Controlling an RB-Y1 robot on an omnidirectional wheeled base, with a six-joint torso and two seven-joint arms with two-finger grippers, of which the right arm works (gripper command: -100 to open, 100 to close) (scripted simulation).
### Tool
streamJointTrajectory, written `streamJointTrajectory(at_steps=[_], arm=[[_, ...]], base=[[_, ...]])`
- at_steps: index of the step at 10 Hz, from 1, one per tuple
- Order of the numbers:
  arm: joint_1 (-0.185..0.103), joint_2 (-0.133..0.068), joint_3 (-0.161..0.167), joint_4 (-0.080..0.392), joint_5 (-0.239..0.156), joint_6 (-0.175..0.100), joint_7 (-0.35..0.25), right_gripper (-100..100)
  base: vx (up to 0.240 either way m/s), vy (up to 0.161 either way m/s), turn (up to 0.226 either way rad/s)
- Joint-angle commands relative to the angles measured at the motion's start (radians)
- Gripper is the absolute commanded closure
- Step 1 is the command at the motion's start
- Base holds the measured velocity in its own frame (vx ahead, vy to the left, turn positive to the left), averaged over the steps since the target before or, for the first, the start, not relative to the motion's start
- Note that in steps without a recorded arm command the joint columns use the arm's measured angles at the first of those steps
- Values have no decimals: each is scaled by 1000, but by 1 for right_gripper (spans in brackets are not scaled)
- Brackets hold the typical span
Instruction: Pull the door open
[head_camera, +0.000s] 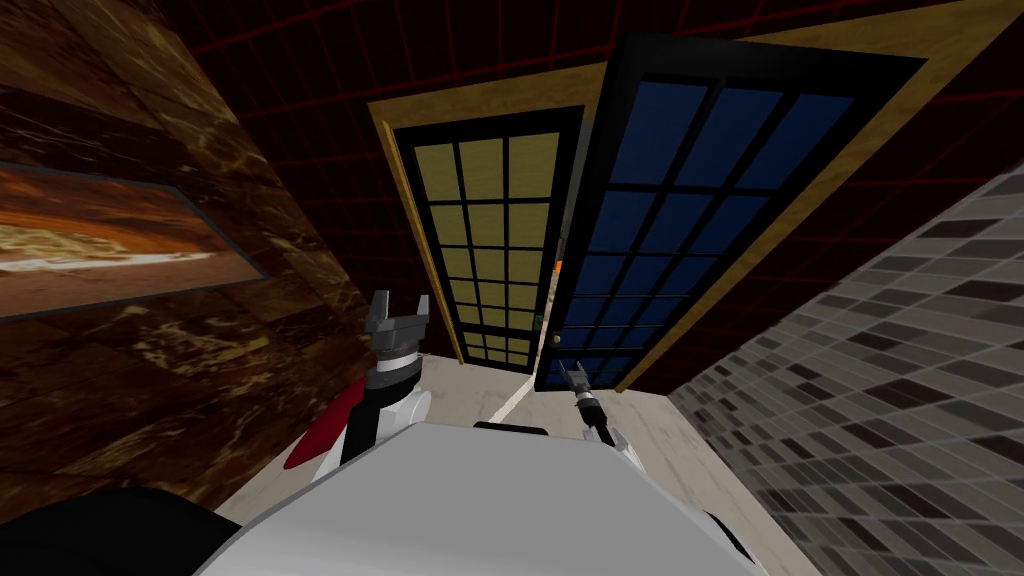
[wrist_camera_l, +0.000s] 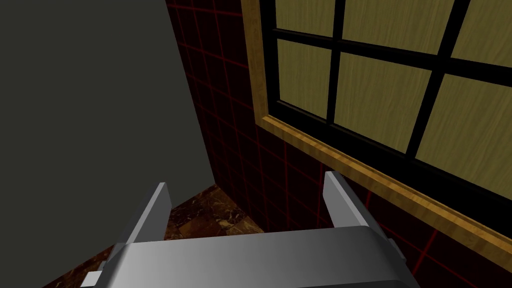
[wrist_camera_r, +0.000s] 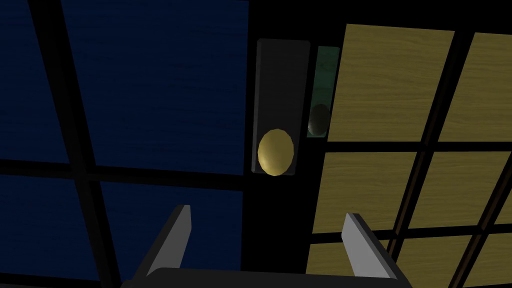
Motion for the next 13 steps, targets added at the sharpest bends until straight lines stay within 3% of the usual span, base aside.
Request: streamJointTrajectory(at_steps=[1,2,4,9,10,11,13], arm=[[21,6,5,-48,4,21,-10,-100],[43,-27,-12,-37,-11,8,-29,-100],[51,-49,-23,-32,-22,-1,-42,-100],[34,-66,-32,-38,-32,-10,-55,-100],[29,-69,-33,-17,-33,-18,-51,-100],[29,-69,-33,-17,-33,-18,-51,100],[29,-69,-33,-17,-33,-18,-51,100]], base=[[19,10,-7],[111,42,153],[180,63,132],[171,36,86],[73,2,2],[-15,5,-9],[-22,-2,12]])
